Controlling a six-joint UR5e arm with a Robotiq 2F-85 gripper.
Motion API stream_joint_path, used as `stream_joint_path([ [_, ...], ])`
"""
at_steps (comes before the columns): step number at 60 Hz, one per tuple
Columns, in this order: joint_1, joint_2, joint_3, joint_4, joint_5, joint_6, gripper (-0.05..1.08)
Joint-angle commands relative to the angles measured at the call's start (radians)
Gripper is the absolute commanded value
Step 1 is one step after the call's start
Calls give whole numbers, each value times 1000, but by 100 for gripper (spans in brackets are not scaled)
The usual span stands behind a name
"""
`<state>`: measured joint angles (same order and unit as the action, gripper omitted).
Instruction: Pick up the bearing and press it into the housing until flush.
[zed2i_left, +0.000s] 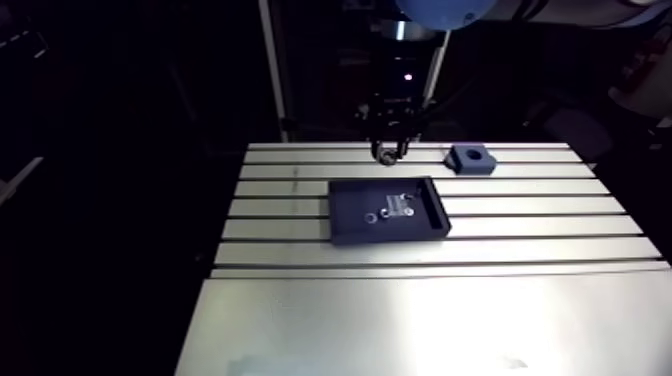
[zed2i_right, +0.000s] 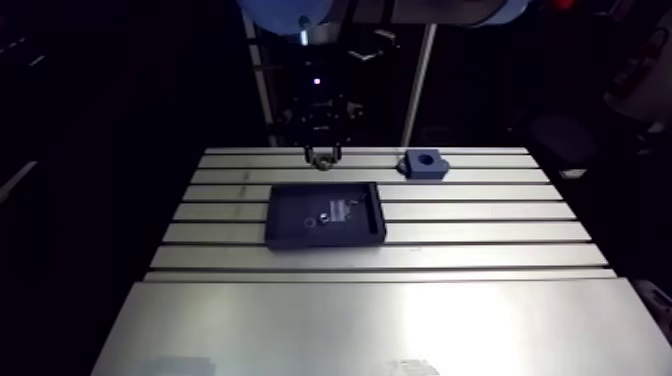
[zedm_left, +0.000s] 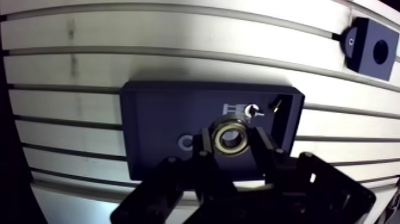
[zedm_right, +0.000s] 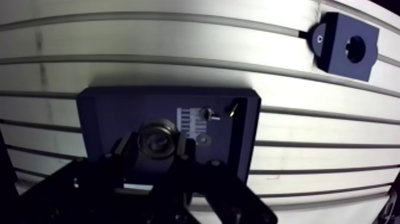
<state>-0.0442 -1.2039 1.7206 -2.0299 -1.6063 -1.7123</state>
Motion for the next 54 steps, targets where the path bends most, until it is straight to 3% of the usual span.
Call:
stream_joint_path([
  [1,-116,32,-132,66,-2,-76,56],
  [22,-226,130,-249,69,-8,-147,56],
  [27,-246,148,-260,67,-17,-155,56],
  [54,-284,187,-270,55,-25,-163,56],
])
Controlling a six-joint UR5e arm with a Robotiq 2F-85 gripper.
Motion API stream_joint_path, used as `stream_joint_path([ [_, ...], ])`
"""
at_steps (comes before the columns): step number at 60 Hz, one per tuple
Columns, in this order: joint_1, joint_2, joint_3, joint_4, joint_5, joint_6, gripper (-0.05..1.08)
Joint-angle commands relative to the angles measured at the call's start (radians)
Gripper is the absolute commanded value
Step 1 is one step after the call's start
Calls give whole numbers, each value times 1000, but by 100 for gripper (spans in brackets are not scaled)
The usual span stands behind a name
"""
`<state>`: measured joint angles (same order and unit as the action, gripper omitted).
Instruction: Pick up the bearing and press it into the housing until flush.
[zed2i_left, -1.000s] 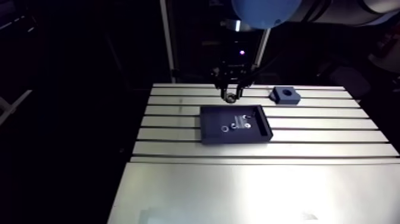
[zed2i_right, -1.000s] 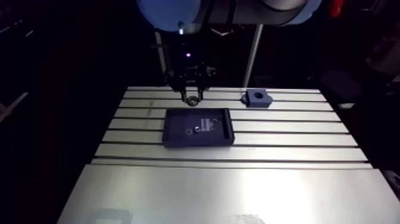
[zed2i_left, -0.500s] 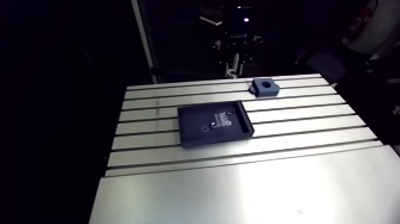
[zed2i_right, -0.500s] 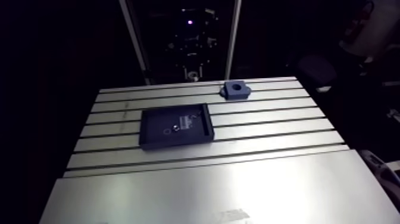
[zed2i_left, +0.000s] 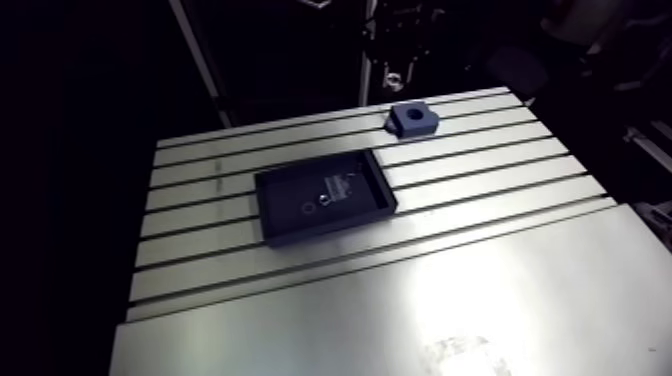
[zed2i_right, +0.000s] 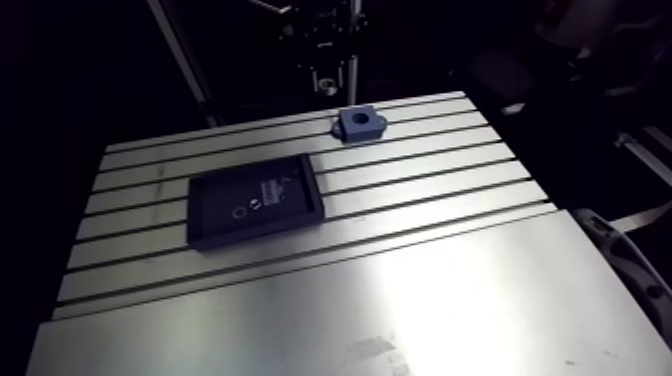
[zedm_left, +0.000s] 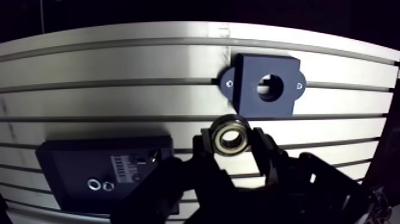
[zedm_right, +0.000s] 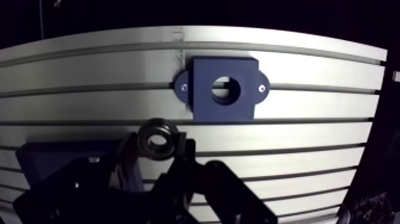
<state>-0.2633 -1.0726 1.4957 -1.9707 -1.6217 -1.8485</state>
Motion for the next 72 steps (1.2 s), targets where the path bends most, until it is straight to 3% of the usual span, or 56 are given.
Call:
stream_joint_path([
  [1,-69,62,-48,-4,-10,-28,56],
  [41,-87,137,-77,-20,-11,-35,57],
  [72,-82,153,-64,-37,-11,-30,57],
])
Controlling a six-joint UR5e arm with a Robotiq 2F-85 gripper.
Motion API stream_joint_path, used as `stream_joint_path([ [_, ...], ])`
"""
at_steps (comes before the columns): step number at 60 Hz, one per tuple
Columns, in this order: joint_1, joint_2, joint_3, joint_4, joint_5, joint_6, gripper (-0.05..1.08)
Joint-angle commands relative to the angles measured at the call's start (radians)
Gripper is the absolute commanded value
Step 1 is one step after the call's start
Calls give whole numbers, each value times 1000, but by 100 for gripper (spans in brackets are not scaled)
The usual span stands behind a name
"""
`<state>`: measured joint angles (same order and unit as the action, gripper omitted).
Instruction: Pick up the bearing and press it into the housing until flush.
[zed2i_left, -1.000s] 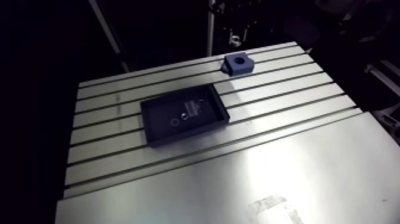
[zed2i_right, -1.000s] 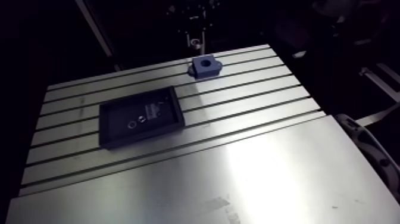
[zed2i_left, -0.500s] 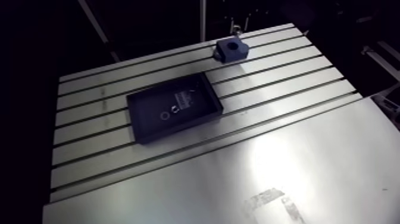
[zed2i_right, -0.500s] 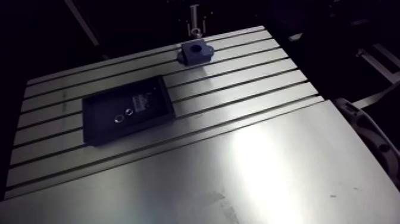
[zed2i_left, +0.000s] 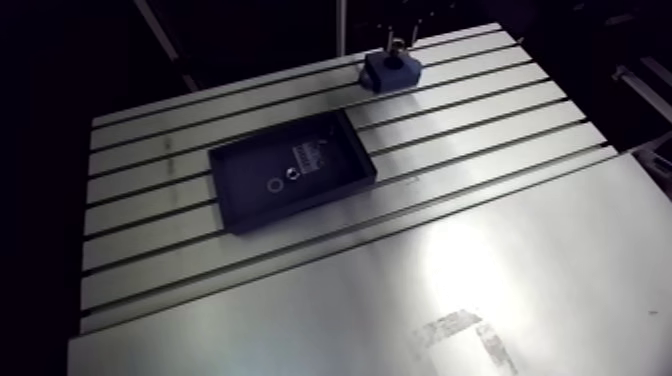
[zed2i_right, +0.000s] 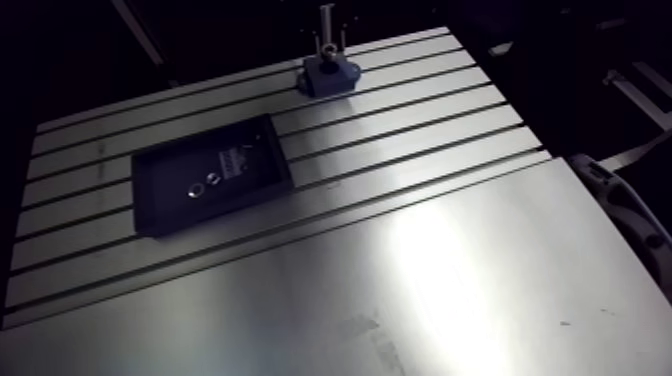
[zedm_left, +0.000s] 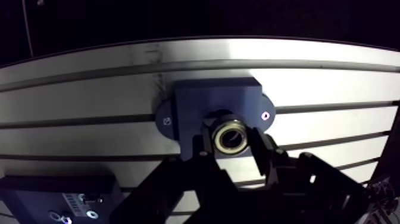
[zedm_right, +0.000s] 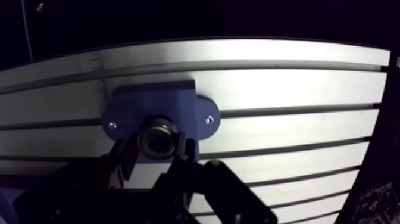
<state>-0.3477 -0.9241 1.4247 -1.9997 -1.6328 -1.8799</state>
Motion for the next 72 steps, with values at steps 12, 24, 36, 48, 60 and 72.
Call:
stream_joint_path([
  [12,4,18,7,-9,0,6,57],
  [24,4,24,6,-9,0,6,57],
  [36,4,26,3,-9,0,6,57],
  [48,4,26,4,-9,0,6,57],
  [60,4,26,4,-9,0,5,57],
  [72,5,25,6,-9,-1,3,57],
])
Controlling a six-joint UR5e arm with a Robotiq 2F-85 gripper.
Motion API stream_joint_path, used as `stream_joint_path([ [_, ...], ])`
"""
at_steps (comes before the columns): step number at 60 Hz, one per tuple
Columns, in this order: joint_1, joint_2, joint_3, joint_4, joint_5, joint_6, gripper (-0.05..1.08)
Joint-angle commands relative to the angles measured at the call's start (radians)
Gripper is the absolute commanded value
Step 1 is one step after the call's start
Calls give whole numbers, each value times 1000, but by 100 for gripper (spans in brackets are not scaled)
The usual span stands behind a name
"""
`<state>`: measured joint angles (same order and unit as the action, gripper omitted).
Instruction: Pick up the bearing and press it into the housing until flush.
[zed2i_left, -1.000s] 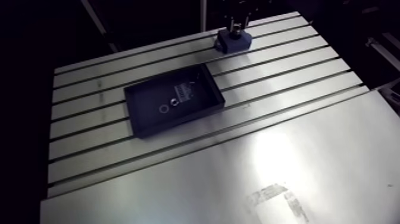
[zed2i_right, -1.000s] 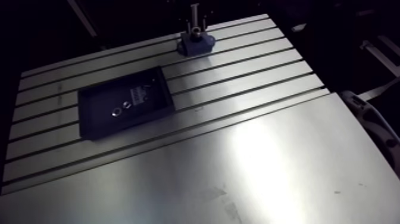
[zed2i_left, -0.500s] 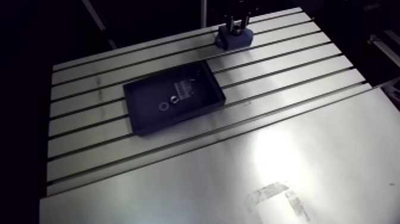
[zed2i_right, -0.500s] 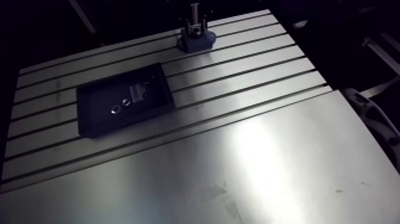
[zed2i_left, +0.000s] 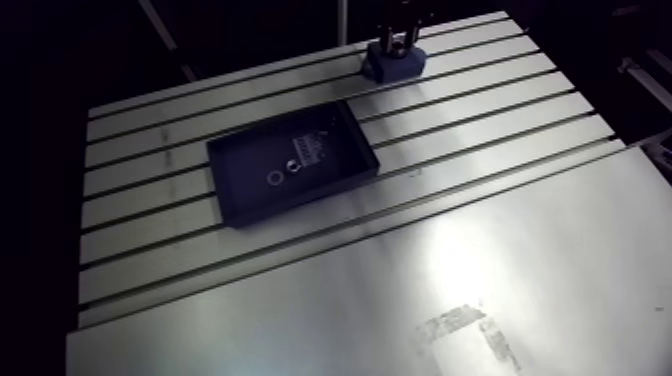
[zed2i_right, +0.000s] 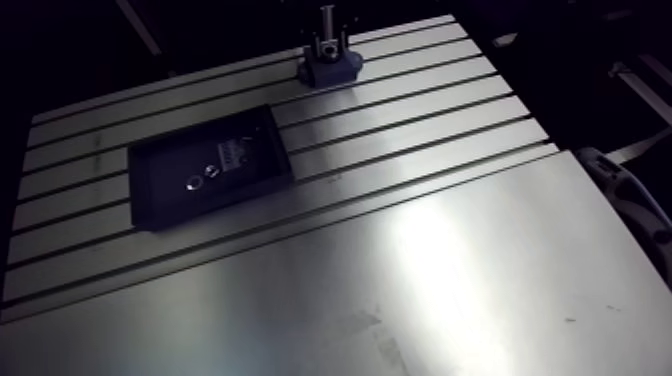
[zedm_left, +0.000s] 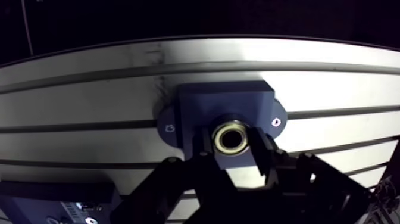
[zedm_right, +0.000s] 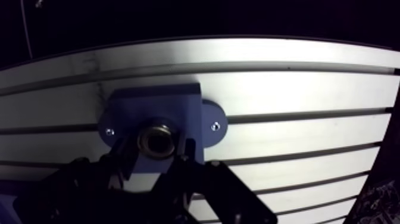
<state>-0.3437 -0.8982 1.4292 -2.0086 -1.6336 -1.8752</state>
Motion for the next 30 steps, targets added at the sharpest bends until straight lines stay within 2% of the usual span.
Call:
stream_joint_path([
  [1,2,-1,3,1,-1,-2,57],
  [30,3,-3,5,1,-1,-3,57],
])
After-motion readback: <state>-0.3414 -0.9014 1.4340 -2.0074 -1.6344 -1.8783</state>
